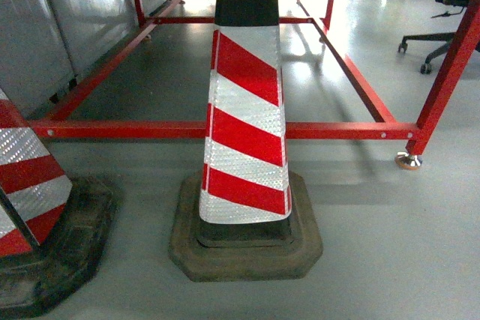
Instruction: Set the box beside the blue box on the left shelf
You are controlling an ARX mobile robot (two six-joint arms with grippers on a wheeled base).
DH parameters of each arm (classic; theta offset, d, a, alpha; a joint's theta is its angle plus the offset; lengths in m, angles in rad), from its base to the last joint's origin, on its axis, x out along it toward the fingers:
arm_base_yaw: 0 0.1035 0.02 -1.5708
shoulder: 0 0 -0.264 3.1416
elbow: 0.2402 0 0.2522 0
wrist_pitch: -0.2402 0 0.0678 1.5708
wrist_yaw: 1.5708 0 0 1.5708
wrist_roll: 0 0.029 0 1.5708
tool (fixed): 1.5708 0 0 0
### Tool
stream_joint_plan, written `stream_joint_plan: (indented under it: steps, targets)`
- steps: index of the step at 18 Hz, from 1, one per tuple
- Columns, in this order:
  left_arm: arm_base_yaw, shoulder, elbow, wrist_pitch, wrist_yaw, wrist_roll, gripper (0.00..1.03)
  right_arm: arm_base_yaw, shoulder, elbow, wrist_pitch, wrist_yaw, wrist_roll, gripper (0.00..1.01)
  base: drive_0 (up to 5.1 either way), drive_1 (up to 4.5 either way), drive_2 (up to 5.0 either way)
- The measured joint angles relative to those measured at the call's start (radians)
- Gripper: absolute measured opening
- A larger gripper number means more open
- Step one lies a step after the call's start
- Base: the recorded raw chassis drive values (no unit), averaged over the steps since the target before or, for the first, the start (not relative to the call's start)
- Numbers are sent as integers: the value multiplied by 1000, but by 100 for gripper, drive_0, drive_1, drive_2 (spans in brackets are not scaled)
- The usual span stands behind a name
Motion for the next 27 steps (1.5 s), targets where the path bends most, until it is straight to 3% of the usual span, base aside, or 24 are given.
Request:
stream_joint_plan:
  steps: [27]
  targets:
    - [0,0,0,-2,0,0,98,0,0,0,-1,-2,-2,98,0,0,0]
